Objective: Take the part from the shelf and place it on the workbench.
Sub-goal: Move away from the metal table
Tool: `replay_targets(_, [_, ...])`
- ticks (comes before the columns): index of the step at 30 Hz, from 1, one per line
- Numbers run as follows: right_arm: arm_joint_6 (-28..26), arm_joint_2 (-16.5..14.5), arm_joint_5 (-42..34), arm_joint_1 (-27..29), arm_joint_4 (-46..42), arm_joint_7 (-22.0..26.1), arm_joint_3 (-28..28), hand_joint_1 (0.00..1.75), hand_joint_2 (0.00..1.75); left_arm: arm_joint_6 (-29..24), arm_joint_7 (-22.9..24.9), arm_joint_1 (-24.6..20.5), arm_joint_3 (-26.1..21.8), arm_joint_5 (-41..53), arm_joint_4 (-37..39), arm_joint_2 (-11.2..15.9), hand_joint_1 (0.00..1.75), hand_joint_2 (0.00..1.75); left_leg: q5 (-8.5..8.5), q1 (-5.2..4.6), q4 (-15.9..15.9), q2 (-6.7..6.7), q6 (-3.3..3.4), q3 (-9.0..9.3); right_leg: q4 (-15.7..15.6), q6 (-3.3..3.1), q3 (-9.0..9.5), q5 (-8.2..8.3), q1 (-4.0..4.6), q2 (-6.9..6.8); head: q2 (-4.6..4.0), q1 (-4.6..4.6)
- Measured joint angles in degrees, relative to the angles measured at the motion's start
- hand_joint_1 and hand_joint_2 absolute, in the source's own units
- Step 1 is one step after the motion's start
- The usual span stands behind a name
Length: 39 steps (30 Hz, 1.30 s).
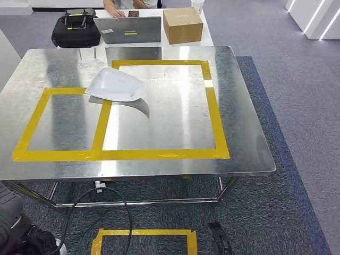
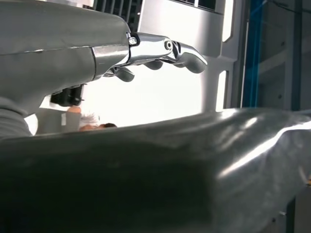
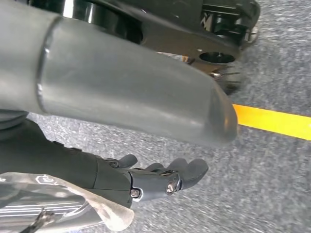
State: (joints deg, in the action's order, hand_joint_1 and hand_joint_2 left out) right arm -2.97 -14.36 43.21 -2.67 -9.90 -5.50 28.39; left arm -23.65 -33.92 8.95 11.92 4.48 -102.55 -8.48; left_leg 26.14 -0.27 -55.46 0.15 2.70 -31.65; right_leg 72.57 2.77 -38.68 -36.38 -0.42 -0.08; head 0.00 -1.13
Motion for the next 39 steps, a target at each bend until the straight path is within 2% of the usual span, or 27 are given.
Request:
replay_targets(1, [0.0,0.0,0.0,0.0,0.0,0.0,0.0,0.0,0.0,0.0,0.0,0.1,0.0,-0.1,0.0,0.0,0.0,0.0,-0.59,0.02,-0.2,0.01,-0.11,-0.92,0.9,0.14,0.73,1.0,-0.08,0.0,0.0,0.0])
replay_targets(2, [0.0,0.0,0.0,0.0,0.0,0.0,0.0,0.0,0.0,-0.1,0.0,0.1,0.0,-0.1,0.0,0.0,0.0,0.0,-1.12,0.06,-0.5,0.02,-0.26,-1.83,-0.4,0.25,2.5,2.84,-0.18,-0.01,0.0,0.01])
replay_targets(3, [0.0,0.0,0.0,0.0,0.0,0.0,0.1,0.0,0.0,-0.1,0.0,0.1,-0.1,-0.2,0.0,-0.1,0.0,0.0,-1.56,0.1,-0.8,0.01,-0.47,-2.66,-3.5,0.31,5.19,4.52,-0.29,-0.01,0.0,-0.01])
replay_targets(4, [0.0,0.0,0.1,-0.2,0.0,0.0,0.1,0.0,0.0,-0.1,0.0,0.1,-0.1,-0.2,0.0,-0.1,0.0,0.0,-1.93,0.05,-1.3,0.0,-0.72,-3.45,-7.9,0.33,8.51,5.23,-0.35,-0.01,0.0,-0.06])
replay_targets(5, [0.0,0.0,0.1,-0.3,0.0,0.1,0.1,0.0,0.0,-0.1,0.0,0.2,-0.2,-0.2,-0.1,-0.1,0.0,0.0,-2.28,-0.01,-1.8,-0.01,-1.0,-4.03,-12.3,0.15,11.56,4.94,-0.35,0.05,0.0,-0.08])
replay_targets(7, [0.0,0.0,0.2,-0.4,0.0,0.4,0.1,0.0,0.0,-0.3,0.0,0.2,-0.2,-0.3,-0.1,-0.2,0.0,0.0,-3.11,-0.12,-2.4,0.0,-1.6,-4.63,-17.0,-0.42,14.31,3.58,-0.18,0.16,0.0,-0.16])
replay_targets(9, [0.0,0.0,0.3,-0.2,0.0,0.7,0.2,0.0,0.0,-0.5,0.0,0.4,-0.4,-0.3,-0.1,-0.2,0.0,0.0,-3.7,0.02,-2.5,-0.01,-2.25,-4.93,-17.3,-1.33,13.53,3.91,-0.1,0.05,0.0,-0.19])
replay_targets(10, [0.0,0.0,0.3,-0.1,0.0,0.7,0.2,0.0,0.0,-0.7,0.1,0.5,-0.6,-0.2,0.0,-0.2,0.0,0.0,-2.69,0.12,-3.1,-0.03,-2.6,-5.28,-17.3,-1.88,13.01,4.42,-0.12,-0.1,0.0,-0.15])
replay_targets(12, [0.1,0.0,0.4,-0.1,0.0,0.8,0.3,0.0,0.0,-0.9,0.9,0.7,-1.4,0.1,0.5,-0.2,0.0,0.0,2.29,0.34,-7.0,-0.05,-3.26,-6.44,-17.3,-2.79,11.65,5.68,-0.2,-0.42,0.0,0.02])
replay_targets(14, [0.2,0.0,0.5,-0.2,0.0,0.7,0.4,0.0,0.0,-0.6,2.2,0.7,-2.7,0.7,2.4,-0.2,0.0,0.0,7.57,0.44,-14.2,-0.04,-3.7,-7.67,-17.2,-3.11,10.22,6.98,-0.06,-0.62,0.0,0.11])
replay_targets(15, [0.3,0.0,0.6,-0.2,0.0,0.6,0.5,0.0,0.0,-0.3,2.8,0.7,-3.5,1.0,3.8,-0.2,0.0,0.0,8.38,0.48,-17.1,-0.04,-3.8,-7.79,-17.0,-3.15,9.43,7.65,0.02,-0.69,0.0,0.11])
replay_targets(16, [0.4,0.0,0.7,-0.2,0.0,0.5,0.5,0.0,0.0,0.0,3.4,0.7,-4.5,1.5,5.5,-0.2,0.0,0.0,7.8,0.5,-18.5,-0.04,-3.77,-7.26,-16.8,-3.16,8.53,8.3,0.12,-0.74,0.0,0.12])
replay_targets(17, [0.6,0.0,0.8,-0.2,0.0,0.4,0.5,0.0,0.0,0.2,3.8,0.6,-5.4,2.2,7.3,-0.2,0.0,0.0,6.23,0.5,-17.8,-0.05,-3.61,-5.83,-16.5,-3.14,7.55,8.9,0.22,-0.75,0.0,0.13])
replay_targets(19, [1.1,0.0,1.1,-0.2,0.0,0.4,0.6,0.0,0.0,0.0,4.9,0.2,-7.3,4.8,11.7,-0.3,0.0,0.0,3.63,0.4,-10.9,-0.09,-2.84,-0.53,-15.9,-3.01,5.7,9.91,0.38,-0.67,0.0,0.11])
replay_targets(21, [1.6,0.0,1.4,-0.2,0.0,0.4,0.6,0.0,0.0,-0.8,6.2,-0.5,-9.0,9.0,16.9,-0.3,0.0,0.0,4.04,0.12,-2.9,-0.13,-2.08,4.4,-15.5,-2.58,4.65,10.79,0.49,-0.56,0.0,0.06])
replay_targets(22, [1.9,0.0,1.5,-0.3,0.0,0.4,0.7,0.0,0.0,-1.3,7.1,-1.0,-9.8,11.4,19.8,-0.3,0.0,0.0,4.59,-0.08,-0.9,-0.14,-1.82,5.39,-15.4,-2.25,4.36,11.26,0.43,-0.55,0.0,0.06])
replay_targets(24, [2.7,0.0,1.8,-0.3,0.0,0.4,0.7,0.0,0.0,-2.2,9.3,-2.5,-11.6,15.6,27.0,-0.3,0.0,0.0,3.99,-0.25,0.1,-0.09,-1.4,5.17,-15.5,-1.49,3.93,12.14,0.22,-0.54,0.0,0.1])
replay_targets(25, [3.0,0.1,2.0,-0.3,0.0,0.3,0.7,0.0,0.0,-2.4,10.2,-3.5,-12.7,16.9,31.6,-0.1,0.0,0.0,3.29,-0.19,0.4,-0.01,-1.07,4.59,-15.2,-1.17,3.49,11.67,0.14,-0.42,0.0,0.16])
replay_targets(26, [3.2,0.1,2.2,-0.2,0.0,0.2,0.7,0.0,0.0,-2.4,10.5,-4.6,-13.9,17.5,36.6,0.0,0.0,0.0,2.47,-0.06,0.6,0.08,-0.72,3.86,-14.1,-0.88,2.79,10.01,0.12,-0.27,0.0,0.08])
replay_targets(29, [3.7,0.3,2.7,-0.2,0.0,-0.1,0.7,0.0,0.0,-1.2,10.6,-7.5,-17.9,17.6,50.2,0.5,0.0,0.0,0.09,0.05,0.7,0.35,-0.2,0.93,-5.3,-0.2,0.25,1.62,0.02,-0.02,0.0,-0.34])
replay_targets(30, [3.9,0.4,2.9,-0.2,0.0,-0.2,0.7,0.0,0.0,0.0,11.6,-8.2,-19.0,17.6,54.1,0.7,0.0,0.0,-0.63,0.03,0.5,0.4,-0.23,-0.1,-2.1,-0.03,-0.03,0.49,-0.03,-0.03,0.0,-0.41])
replay_targets(31, [4.0,0.5,3.2,-0.2,0.0,-0.3,0.7,0.0,0.0,1.6,13.3,-9.0,-20.0,17.8,58.0,0.9,0.0,0.0,-1.33,0.01,0.4,0.43,-0.29,-1.14,0.0,0.1,0.29,0.8,-0.07,-0.03,0.0,-0.43])
replay_targets(32, [4.1,0.6,3.5,-0.3,0.0,-0.5,0.7,0.0,0.0,3.4,15.4,-9.6,-20.9,18.1,61.8,1.1,0.0,0.0,-1.93,0.02,0.1,0.45,-0.41,-2.13,0.3,0.17,1.4,2.33,-0.11,-0.02,0.0,-0.47])
replay_targets(34, [4.0,0.8,4.0,-0.3,0.0,-0.9,0.8,0.0,0.0,6.6,20.0,-10.1,-22.3,19.0,68.9,1.3,0.0,0.0,-2.89,0.06,-0.6,0.51,-0.78,-3.81,-5.0,0.17,6.42,5.45,-0.19,-0.01,0.0,-0.48])
replay_targets(36, [3.7,0.8,4.5,-0.5,0.0,-1.3,0.7,0.0,0.0,9.0,24.7,-9.9,-22.9,20.6,75.1,1.4,0.0,0.0,-3.69,-0.09,-1.6,0.57,-1.27,-5.09,-13.7,-0.12,12.56,4.83,-0.2,0.1,0.0,-0.5])
replay_targets(37, [3.4,0.8,4.6,-0.6,0.0,-1.4,0.7,0.0,0.0,10.0,27.0,-9.7,-23.0,21.5,77.6,1.4,0.0,0.0,-4.17,-0.16,-1.9,0.58,-1.51,-5.48,-16.5,-0.39,14.2,3.89,-0.16,0.15,0.0,-0.53])
replay_targets(39, [3.0,0.8,4.8,-0.6,0.0,-1.5,0.7,0.0,0.0,12.1,30.5,-9.4,-23.0,23.5,81.6,1.3,0.0,0.0,-5.16,-0.17,-2.0,0.53,-2.03,-5.91,-17.8,-1.26,14.18,3.5,-0.05,0.12,0.0,-0.54])
